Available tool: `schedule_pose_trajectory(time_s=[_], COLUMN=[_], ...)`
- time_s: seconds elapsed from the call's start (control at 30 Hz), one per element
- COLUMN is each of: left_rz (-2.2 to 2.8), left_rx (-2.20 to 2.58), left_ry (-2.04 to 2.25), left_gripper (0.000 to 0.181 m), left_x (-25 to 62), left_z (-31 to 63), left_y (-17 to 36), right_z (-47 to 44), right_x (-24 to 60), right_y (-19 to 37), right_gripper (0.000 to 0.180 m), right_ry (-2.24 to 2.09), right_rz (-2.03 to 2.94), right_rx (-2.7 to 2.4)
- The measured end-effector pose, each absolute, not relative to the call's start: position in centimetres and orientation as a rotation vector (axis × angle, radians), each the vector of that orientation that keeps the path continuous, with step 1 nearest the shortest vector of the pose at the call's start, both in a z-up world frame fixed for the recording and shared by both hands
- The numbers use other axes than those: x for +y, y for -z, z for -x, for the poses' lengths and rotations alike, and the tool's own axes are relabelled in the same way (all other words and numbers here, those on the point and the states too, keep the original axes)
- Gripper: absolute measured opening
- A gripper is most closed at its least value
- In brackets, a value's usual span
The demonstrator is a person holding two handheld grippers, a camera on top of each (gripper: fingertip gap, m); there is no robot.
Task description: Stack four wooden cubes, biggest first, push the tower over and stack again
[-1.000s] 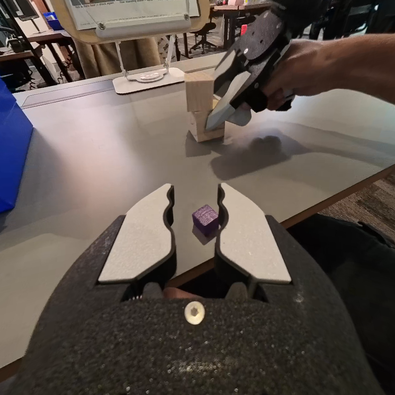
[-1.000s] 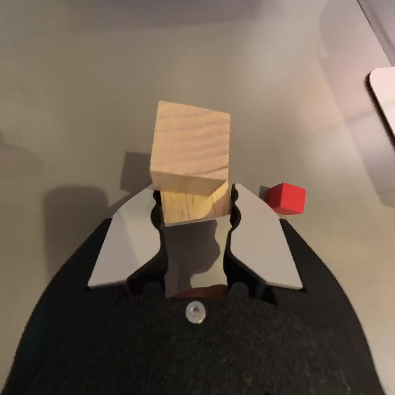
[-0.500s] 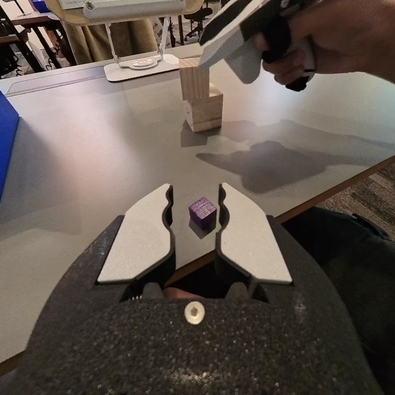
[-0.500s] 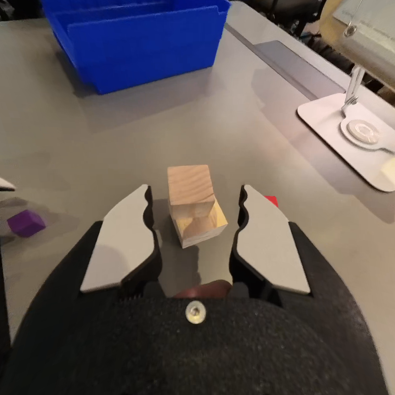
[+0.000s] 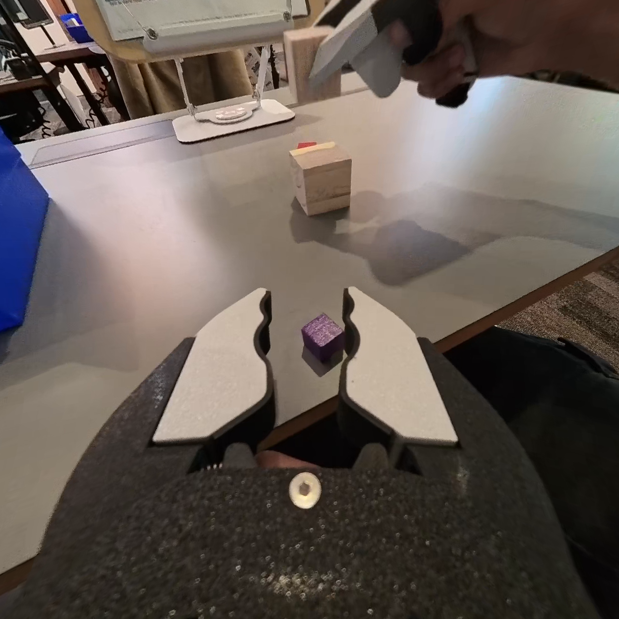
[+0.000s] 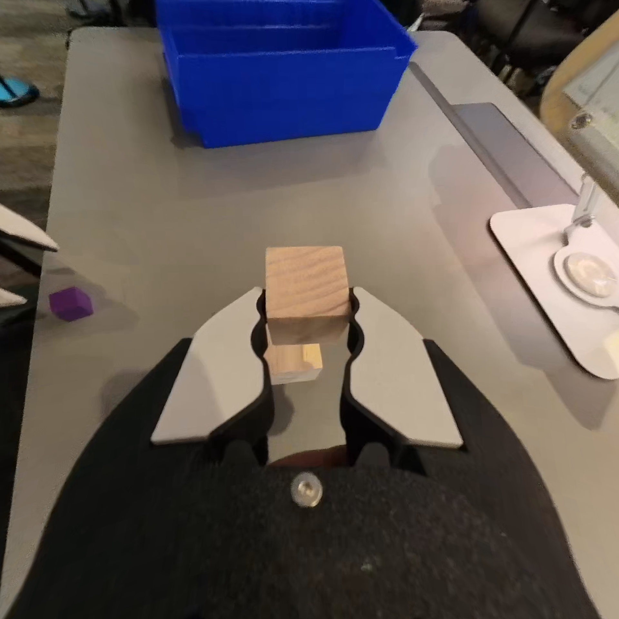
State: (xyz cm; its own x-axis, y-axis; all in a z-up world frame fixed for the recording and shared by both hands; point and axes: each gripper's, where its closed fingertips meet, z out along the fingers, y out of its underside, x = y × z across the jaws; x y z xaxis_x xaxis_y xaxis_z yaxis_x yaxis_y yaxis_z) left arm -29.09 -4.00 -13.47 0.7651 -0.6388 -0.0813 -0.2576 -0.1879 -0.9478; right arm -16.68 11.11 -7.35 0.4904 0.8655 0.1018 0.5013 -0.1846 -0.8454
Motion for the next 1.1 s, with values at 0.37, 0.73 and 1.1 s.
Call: schedule_pose_trajectory(time_s=[0.37, 0.73, 1.1], left_rz=[1.785, 1.791, 1.807], left_rx=[0.693, 0.703, 0.705], left_ry=[0.408, 0.411, 0.424], left_gripper=[0.040, 0.040, 0.040], left_x=[-3.6, -3.7, -3.5], left_z=[29.4, 29.3, 29.1], left_y=[13.7, 13.8, 14.2], right_z=[17.6, 17.1, 10.4], right_x=[10.0, 9.4, 17.1], right_y=[11.5, 10.0, 9.0], right_gripper=[0.045, 0.073, 0.059], right_ry=[-0.583, -0.620, -0.234], right_rz=[1.873, 1.785, 2.154], right_rx=[-1.247, -1.259, -1.188])
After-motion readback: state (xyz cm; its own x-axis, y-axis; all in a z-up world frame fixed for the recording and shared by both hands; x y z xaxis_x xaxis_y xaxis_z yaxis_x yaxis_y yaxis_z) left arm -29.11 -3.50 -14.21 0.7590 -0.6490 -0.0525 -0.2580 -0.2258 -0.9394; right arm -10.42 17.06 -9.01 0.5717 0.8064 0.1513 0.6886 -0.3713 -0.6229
